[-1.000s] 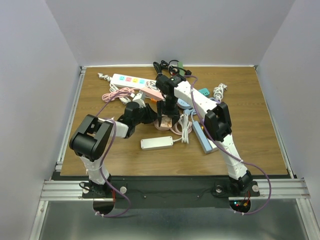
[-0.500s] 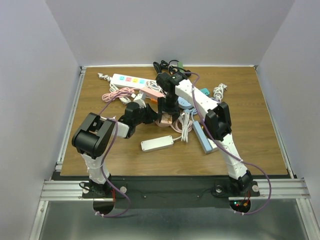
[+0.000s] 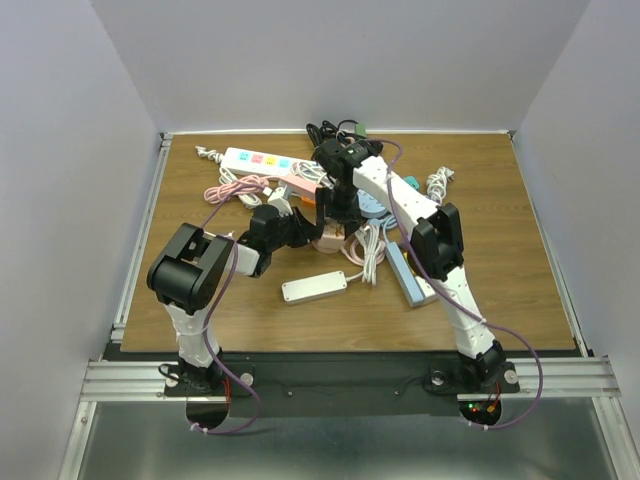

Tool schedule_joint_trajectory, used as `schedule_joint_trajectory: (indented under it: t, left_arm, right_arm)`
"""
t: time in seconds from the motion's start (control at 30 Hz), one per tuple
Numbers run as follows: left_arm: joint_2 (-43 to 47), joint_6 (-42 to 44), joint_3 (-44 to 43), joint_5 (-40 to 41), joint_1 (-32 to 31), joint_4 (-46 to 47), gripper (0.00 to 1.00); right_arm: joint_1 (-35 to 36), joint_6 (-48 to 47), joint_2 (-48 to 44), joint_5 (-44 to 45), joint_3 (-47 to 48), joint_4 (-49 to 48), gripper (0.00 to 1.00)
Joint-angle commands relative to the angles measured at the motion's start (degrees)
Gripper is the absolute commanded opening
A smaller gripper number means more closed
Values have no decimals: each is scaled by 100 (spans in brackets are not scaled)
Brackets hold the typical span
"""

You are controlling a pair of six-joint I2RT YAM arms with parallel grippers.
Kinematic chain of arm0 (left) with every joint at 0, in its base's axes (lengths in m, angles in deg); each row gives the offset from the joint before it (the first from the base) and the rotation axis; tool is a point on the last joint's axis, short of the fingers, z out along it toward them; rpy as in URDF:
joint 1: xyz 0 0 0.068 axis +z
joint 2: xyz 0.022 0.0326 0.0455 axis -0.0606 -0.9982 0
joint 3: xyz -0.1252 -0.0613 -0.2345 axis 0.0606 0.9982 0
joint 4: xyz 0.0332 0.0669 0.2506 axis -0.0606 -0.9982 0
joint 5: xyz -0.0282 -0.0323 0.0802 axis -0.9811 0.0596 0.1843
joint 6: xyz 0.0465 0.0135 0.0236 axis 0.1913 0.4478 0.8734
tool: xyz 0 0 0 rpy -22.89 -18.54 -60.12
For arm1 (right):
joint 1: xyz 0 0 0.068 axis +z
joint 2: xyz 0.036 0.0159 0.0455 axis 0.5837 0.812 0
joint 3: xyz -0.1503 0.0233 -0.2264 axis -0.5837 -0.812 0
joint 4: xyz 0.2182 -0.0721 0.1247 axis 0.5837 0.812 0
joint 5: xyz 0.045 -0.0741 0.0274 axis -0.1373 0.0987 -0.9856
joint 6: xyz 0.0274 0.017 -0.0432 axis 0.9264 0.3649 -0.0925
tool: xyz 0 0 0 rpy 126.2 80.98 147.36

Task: Insert the plug

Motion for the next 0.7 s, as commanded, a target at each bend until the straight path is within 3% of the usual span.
schedule_joint_trajectory:
  t: [0.0, 0.07, 0.2, 0.4, 0.5, 0.67]
  left_arm:
    - [-410, 193, 244, -19, -49, -1378, 11]
    - [-419, 193, 235, -19, -49, -1378, 11]
    - [-419, 193, 235, -28, -49, -1378, 11]
    - [-446, 193, 218, -36, -49, -1378, 11]
    - [-446, 193, 218, -45, -49, -1378, 11]
    - [-446, 202, 218, -45, -49, -1378, 10]
  right_arm:
    - [-206, -128, 4, 627, 223, -472, 70]
    - [-215, -145, -57, 619, 196, -481, 74]
    - [-215, -180, -110, 610, 83, -560, 74]
    - [-162, -172, -216, 496, -190, -797, 66]
    - [-118, -119, -251, 443, -304, -868, 57]
    - [-22, -75, -365, 504, -419, -903, 29]
